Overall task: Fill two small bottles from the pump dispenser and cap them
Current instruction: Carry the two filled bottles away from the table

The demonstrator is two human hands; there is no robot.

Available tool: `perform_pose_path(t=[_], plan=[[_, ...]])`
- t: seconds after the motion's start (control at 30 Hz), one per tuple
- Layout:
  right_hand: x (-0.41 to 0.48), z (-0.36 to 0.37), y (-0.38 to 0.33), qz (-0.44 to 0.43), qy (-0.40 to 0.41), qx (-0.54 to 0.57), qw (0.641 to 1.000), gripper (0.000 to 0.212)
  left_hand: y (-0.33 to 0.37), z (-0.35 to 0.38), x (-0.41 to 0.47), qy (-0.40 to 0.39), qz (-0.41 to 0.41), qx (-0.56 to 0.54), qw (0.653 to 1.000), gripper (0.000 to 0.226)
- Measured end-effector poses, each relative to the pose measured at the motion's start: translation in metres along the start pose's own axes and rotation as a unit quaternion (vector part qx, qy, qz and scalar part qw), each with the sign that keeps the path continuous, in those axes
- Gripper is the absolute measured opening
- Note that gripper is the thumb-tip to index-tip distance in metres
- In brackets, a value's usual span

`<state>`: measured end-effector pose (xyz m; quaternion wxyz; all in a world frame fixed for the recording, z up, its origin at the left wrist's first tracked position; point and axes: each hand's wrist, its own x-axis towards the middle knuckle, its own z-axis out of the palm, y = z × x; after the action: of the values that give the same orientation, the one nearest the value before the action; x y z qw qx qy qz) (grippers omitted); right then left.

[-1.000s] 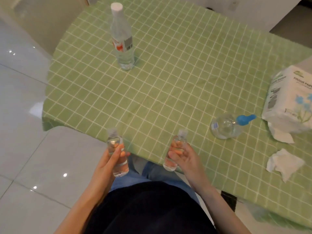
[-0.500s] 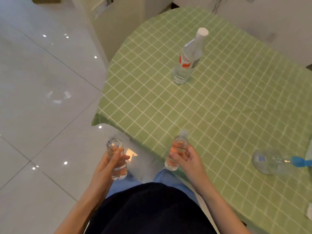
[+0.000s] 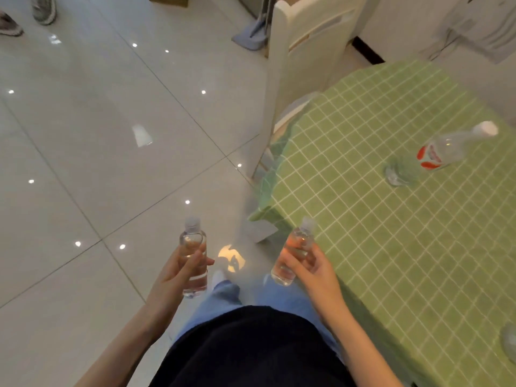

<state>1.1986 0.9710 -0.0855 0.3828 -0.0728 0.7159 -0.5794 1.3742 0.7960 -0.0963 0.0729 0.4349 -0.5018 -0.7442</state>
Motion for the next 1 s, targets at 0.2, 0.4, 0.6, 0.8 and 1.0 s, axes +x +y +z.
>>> perform_pose_path(t=[0.2,0.4,0.6,0.8,1.0], plan=[[0.035,0.044,-0.025,0.008,-0.064,-0.036,0.997,0.021,0.001,-0.032,0.005,0.082,-0.004,-0.061,0.995,0.025],[0.09,0.088,-0.05,0.008,-0.136,-0.077,0.988,0.02,0.011,-0.054,0.023,0.131,-0.005,-0.09,0.987,0.03],[0.167,0.135,-0.078,0.009,-0.189,-0.086,0.978,0.016,0.048,-0.071,0.078,0.183,0.003,-0.119,0.976,0.031],[0.241,0.167,-0.119,0.008,-0.197,-0.08,0.977,0.018,0.103,-0.087,0.142,0.213,0.007,-0.107,0.971,0.031],[0.296,0.19,-0.157,-0.009,-0.175,-0.082,0.981,0.014,0.159,-0.104,0.2,0.185,0.024,-0.075,0.98,0.041]])
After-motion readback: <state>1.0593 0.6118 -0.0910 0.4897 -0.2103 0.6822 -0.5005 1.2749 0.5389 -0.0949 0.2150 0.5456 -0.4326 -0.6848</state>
